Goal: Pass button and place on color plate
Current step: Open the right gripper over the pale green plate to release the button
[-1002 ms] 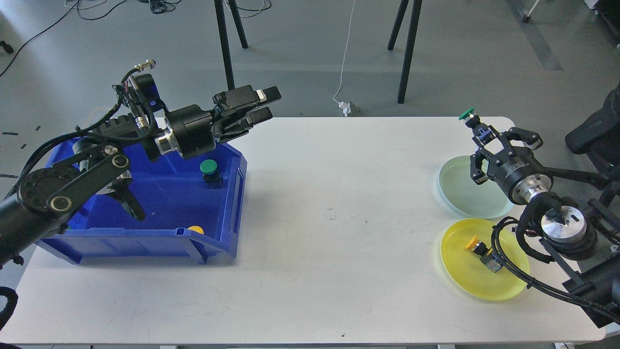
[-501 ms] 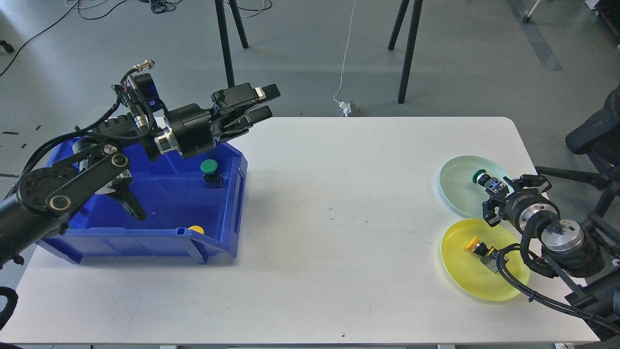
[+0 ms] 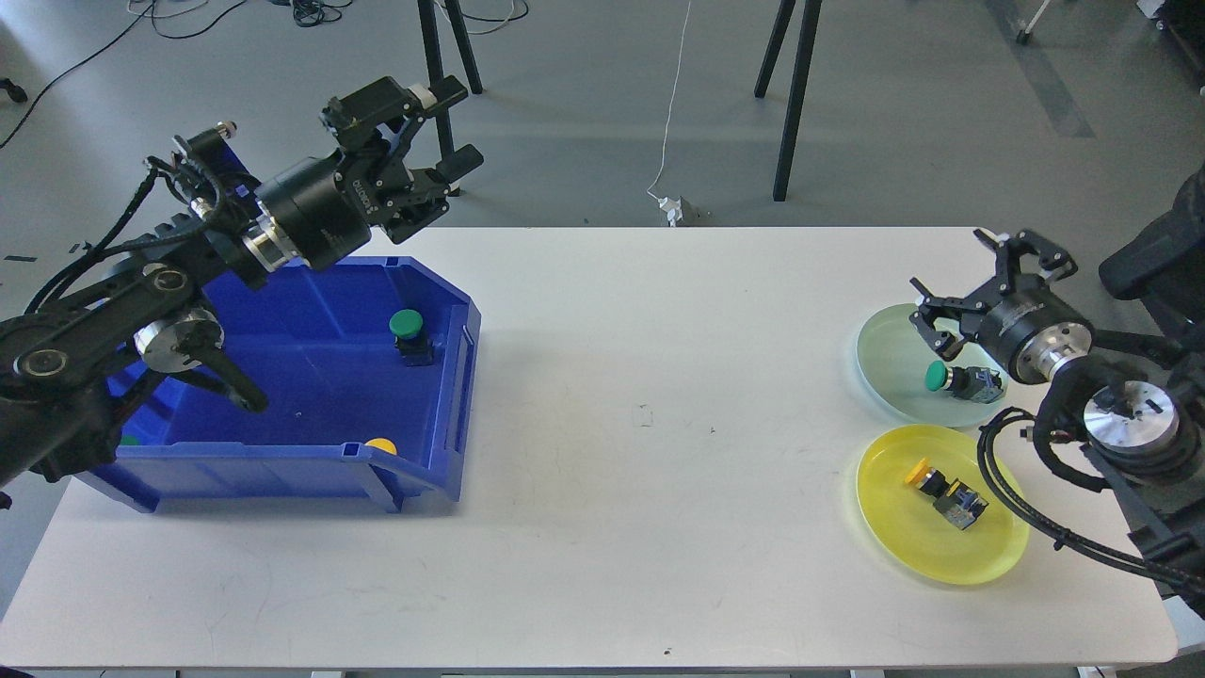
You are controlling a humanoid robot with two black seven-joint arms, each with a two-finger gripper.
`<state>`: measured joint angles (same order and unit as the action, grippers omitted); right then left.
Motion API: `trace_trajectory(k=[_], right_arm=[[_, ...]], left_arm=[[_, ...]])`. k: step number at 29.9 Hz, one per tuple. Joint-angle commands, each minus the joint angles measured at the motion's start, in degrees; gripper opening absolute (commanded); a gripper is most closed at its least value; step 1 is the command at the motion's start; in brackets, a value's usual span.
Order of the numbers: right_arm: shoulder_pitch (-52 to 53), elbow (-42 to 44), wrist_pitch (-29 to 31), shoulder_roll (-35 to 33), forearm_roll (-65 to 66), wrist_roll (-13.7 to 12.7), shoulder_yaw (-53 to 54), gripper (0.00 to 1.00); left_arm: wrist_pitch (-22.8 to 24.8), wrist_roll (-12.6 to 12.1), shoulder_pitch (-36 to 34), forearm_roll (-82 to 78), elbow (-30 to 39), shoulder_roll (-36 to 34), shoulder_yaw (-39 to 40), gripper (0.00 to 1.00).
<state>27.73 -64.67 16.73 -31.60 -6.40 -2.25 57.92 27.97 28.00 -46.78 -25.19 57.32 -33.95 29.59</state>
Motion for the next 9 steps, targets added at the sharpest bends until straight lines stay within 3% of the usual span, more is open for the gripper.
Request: trace_trajectory(k=[1,9], right_arm=[[6.70,4.02,11.27,-2.23,0.07,-0.04,-8.06,0.98],[14.80,6.48,11.27,-0.92,-0.55,-0.48,-14.24,0.98]], left_arm=[[0.03,0.00,-0.15,8.65,-1.77,-0.15,0.03,0.86],[0.03,0.00,0.46,9.80,-2.74,0.11,-0.06,0.90]])
